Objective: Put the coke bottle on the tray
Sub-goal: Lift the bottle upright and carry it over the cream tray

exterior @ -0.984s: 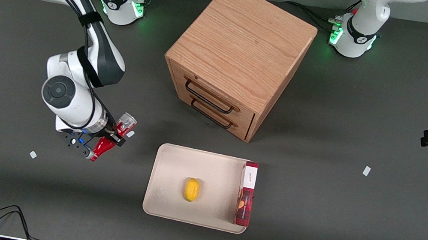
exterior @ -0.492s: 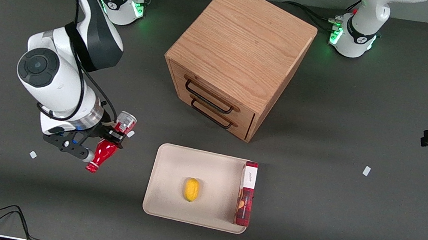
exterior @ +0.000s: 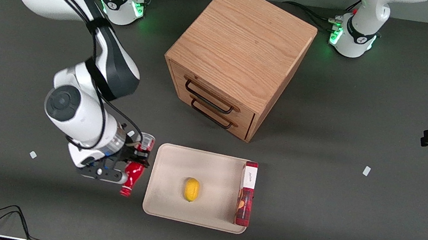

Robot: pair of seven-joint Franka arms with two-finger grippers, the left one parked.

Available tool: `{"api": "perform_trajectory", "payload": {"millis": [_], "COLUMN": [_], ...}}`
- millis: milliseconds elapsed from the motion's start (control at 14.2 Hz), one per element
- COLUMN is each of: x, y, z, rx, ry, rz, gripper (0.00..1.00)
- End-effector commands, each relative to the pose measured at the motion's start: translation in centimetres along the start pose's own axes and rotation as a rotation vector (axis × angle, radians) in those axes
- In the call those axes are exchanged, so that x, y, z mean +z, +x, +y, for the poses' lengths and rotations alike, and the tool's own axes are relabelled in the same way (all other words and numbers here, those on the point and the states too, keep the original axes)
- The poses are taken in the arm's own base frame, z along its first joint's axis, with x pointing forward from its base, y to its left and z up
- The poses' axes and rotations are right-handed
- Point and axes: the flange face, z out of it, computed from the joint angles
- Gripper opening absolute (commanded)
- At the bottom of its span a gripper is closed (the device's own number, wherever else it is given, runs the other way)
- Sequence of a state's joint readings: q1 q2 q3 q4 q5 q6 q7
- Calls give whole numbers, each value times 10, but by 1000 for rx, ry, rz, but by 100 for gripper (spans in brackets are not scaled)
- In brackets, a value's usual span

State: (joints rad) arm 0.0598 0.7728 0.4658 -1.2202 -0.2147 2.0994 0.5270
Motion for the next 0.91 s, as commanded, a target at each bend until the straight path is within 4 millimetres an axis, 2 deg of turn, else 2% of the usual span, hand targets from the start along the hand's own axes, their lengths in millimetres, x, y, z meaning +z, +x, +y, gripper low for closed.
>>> {"api": "perform_trajectory", "payload": {"millis": [0, 211, 281, 352, 422, 492, 773, 844], "x": [38, 90, 101, 116, 125, 135, 153, 157], "y": [10, 6, 5, 1, 3, -1, -3, -3], "z": [-10, -13, -12, -13, -6, -9, -1, 0], "rx": [-51, -68, -67, -65, -59, -62, -53, -52], "ry": [27, 22, 28, 31, 22, 18, 10, 16], "rz": [40, 71, 74, 68, 75, 74, 67, 76], "gripper": [11, 13, 14, 20, 22, 30, 38, 43]}}
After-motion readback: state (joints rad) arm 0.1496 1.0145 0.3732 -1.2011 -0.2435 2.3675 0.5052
